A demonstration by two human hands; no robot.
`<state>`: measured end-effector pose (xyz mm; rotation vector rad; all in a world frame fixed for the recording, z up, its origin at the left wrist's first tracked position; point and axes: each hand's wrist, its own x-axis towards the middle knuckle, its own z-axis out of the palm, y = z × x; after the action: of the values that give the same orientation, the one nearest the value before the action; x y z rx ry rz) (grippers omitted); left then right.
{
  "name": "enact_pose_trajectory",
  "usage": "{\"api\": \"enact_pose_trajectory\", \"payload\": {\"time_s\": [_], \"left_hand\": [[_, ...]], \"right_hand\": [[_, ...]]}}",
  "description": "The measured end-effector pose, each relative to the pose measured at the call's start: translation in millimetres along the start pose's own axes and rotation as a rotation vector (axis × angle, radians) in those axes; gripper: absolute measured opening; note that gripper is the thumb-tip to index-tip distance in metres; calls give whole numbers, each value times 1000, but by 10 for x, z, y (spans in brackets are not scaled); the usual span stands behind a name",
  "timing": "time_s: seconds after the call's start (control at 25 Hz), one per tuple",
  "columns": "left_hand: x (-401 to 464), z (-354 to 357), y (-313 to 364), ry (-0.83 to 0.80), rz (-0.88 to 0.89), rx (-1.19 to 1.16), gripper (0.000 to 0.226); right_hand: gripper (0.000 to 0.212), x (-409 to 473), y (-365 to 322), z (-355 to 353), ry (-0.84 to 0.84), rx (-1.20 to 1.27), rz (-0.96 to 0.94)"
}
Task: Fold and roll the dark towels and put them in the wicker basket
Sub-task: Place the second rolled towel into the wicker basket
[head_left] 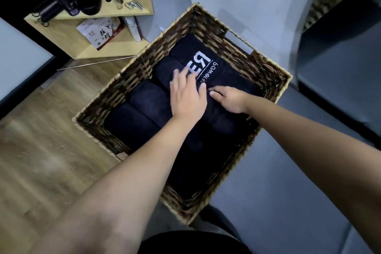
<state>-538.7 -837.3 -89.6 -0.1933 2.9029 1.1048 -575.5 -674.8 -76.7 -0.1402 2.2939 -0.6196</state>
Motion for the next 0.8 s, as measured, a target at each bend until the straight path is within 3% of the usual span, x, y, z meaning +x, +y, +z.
{"api": "enact_pose_trajectory", "payload": {"time_s": [0.08, 0.16, 0.28, 0.4, 0.52, 0.68, 0.8], "left_hand": [[-124, 61, -4, -187, 288, 130, 44], [-234, 86, -15, -329, 395, 210, 55], [-329, 78, -40, -390, 589, 313, 83], [-358, 108, 31, -423, 773, 353, 84], [-406, 179, 119, -401, 779, 430, 77], [-459, 284, 223, -379, 671, 593, 79], [-526, 478, 312, -423, 532, 709, 73]], "right_hand": [[39, -40, 73, -44, 4, 0, -12], [32, -84, 104, -126, -13, -11, -1], [30, -164, 151, -262, -54, 13, 93], [32, -209, 133, -260, -65, 30, 137], [36, -221, 72, -212, -43, 91, 163], [34, -149, 83, -145, -60, 254, 230], [46, -76, 125, -36, -51, 365, 307]]}}
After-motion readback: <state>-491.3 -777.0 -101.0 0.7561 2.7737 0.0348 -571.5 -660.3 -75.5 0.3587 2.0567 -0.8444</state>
